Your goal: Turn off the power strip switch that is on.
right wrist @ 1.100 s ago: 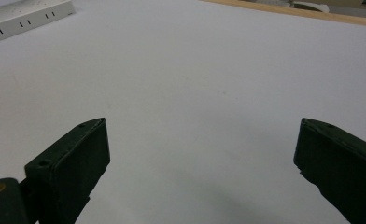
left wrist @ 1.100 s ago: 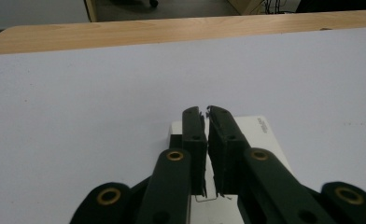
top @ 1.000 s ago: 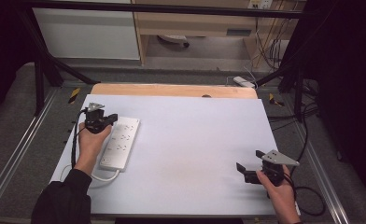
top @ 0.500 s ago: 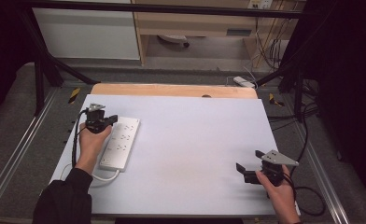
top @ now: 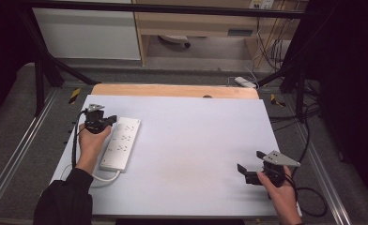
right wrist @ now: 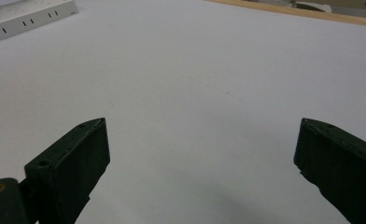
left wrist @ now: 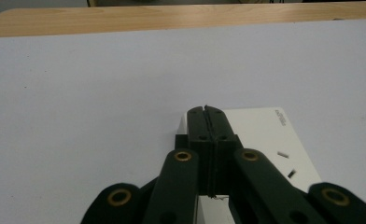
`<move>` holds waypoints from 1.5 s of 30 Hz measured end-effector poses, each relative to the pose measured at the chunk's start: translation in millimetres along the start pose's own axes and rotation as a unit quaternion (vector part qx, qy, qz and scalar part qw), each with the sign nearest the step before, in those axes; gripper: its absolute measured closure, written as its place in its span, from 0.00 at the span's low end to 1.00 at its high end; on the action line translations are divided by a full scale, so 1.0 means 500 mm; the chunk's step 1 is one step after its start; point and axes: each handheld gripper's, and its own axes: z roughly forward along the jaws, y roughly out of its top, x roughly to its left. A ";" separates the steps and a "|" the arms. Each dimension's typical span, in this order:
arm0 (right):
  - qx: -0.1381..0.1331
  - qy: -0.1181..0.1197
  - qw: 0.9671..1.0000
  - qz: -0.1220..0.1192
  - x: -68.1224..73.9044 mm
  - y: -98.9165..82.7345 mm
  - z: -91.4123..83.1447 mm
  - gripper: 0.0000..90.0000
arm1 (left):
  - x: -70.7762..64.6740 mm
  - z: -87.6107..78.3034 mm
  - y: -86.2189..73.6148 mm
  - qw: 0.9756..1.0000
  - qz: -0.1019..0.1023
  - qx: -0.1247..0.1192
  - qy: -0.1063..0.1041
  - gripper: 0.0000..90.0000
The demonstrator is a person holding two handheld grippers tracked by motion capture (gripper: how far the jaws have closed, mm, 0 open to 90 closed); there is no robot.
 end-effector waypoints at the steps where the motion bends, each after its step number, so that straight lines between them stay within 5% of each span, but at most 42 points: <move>1: -0.001 0.000 1.000 0.002 0.000 0.000 0.000 0.04 | 0.001 0.001 0.000 1.000 0.000 0.000 0.000 1.00; 21: -0.001 0.002 1.000 0.004 0.000 0.000 -0.001 0.04 | -0.010 0.024 -0.010 0.999 0.026 0.028 -0.009 1.00; 45: -0.002 0.003 1.000 0.000 0.001 0.000 -0.001 0.04 | -0.017 0.032 -0.012 0.999 0.031 0.029 -0.007 1.00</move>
